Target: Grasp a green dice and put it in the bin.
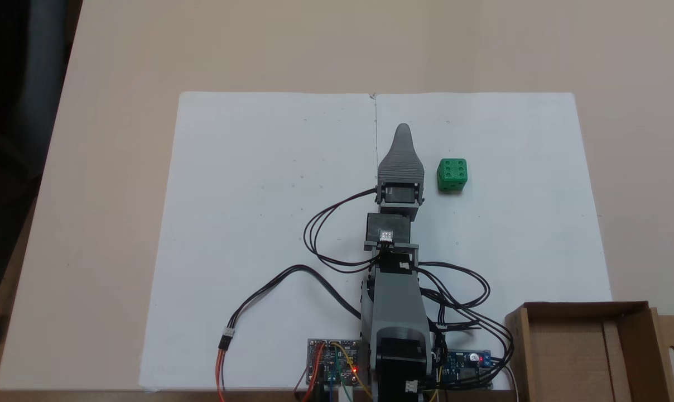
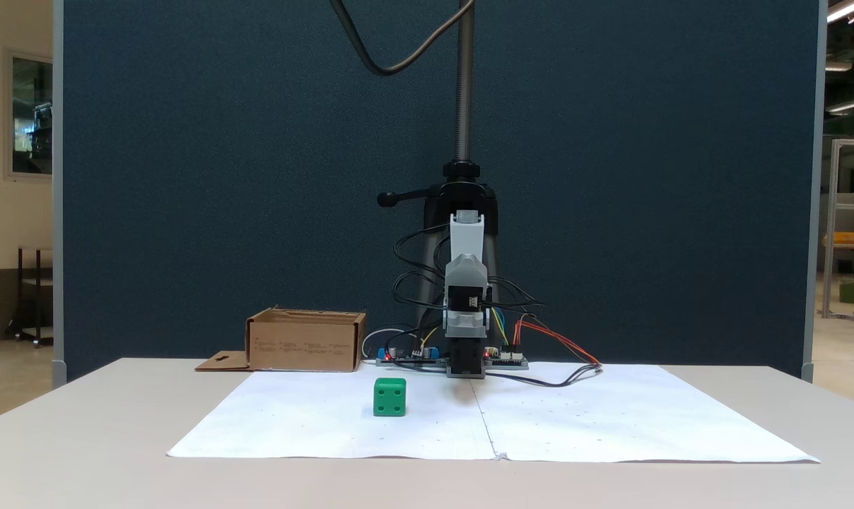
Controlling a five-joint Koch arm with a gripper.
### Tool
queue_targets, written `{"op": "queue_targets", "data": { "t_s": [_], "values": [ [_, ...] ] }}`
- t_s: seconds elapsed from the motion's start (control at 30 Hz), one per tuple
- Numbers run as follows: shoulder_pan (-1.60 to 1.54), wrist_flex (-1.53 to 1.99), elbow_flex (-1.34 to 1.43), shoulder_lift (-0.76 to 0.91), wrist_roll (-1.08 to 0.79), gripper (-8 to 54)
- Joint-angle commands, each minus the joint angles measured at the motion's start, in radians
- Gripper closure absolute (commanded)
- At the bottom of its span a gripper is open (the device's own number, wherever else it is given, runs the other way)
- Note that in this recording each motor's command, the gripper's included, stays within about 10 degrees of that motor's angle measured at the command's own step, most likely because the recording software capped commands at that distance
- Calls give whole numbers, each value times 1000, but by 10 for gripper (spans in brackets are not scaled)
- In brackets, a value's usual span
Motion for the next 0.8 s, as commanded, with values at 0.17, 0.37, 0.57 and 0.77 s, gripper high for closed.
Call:
{"op": "queue_targets", "data": {
  "t_s": [0.17, 0.37, 0.57, 0.77],
  "values": [
    [3, -248, 175, 107, 9, 8],
    [-6, -435, 175, 106, 8, 10],
    [-92, -635, 175, 110, 3, 33],
    [-55, -175, -305, 104, 2, 58]
  ]
}}
